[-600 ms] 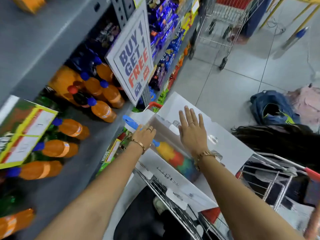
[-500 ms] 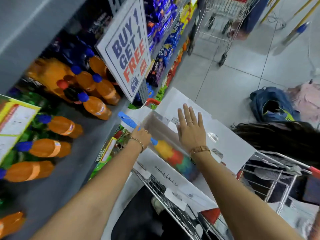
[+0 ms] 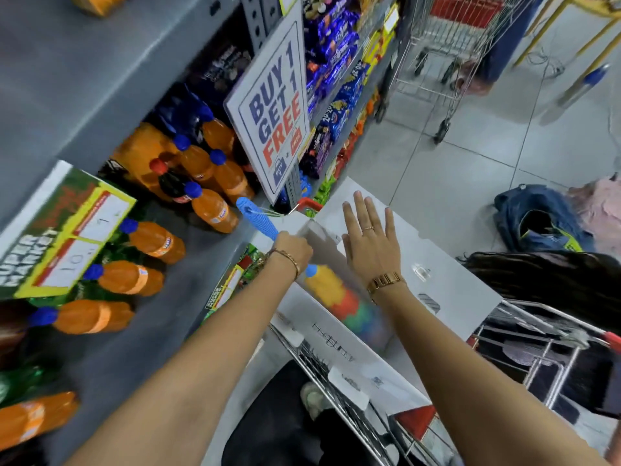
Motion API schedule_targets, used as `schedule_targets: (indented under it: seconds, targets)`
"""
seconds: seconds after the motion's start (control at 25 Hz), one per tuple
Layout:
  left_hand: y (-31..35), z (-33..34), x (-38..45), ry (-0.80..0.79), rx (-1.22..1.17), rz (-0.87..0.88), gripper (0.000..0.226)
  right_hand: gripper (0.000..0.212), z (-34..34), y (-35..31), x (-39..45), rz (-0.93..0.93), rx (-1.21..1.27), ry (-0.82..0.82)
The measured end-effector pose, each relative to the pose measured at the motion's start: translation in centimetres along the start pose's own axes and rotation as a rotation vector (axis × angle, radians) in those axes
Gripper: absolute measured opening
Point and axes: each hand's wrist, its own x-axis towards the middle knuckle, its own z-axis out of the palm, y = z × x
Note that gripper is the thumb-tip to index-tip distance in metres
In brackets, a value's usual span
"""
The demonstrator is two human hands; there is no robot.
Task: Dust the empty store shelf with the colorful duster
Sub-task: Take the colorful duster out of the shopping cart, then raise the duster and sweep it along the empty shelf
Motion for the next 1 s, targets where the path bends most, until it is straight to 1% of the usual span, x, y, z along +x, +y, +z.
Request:
schedule_targets:
  seconds: [0.16,0.32,0.44,0.56,0.64,0.72,0.76,0.84,0.92,1.0]
  targets:
    - [-2.2,-5.6,-6.8,0.059,-0.054,-0.085,0.026,0.055,-6.3,-1.8,0.3,-0.033,0.023,0.078]
    - [-4.0,-12.7,-15.3,0.156,-0.103,-0.17,0.019,0.059,-14.3,-2.9,0.8,-0.045,0.038,0.245]
    - [-7.1,-19.9,-22.6,0.265,-0.068,-0.253,0.019,0.056,-21.7,-4.4,1.8,-0.026,0.052,0.384]
    - [-10.7,-26.2,-29.8,0.441,-0.025,-0.352,0.021,0.052,-28.6,-6.2,3.1,-0.059,0.092,0.47]
    - [-12.8,-29.5,-35.1,0.548,-0.038,-0.438,0.022,0.049,-32.7,-7.4,3.7,-0.023,0.117,0.518]
    - [-14.7,-32.3,-40.6,0.652,-0.083,-0.512,0.026,0.047,-37.0,-9.1,4.4,0.011,0.144,0.626]
    - [-15.6,-33.7,-43.4,0.69,-0.095,-0.561,0.027,0.049,-39.2,-10.0,4.7,0.034,0.167,0.685]
    - [-16.9,-35.7,-49.0,0.8,-0.126,-0.652,0.029,0.05,-43.1,-11.8,5.1,0.087,0.237,0.765]
    - [-18.3,-36.6,-54.1,0.941,-0.137,-0.746,0.031,0.052,-46.0,-13.7,5.4,0.102,0.288,0.8]
    - [-20.0,-36.6,-58.6,1.04,-0.144,-0.85,0.028,0.048,-48.3,-16.8,5.8,0.037,0.333,0.843]
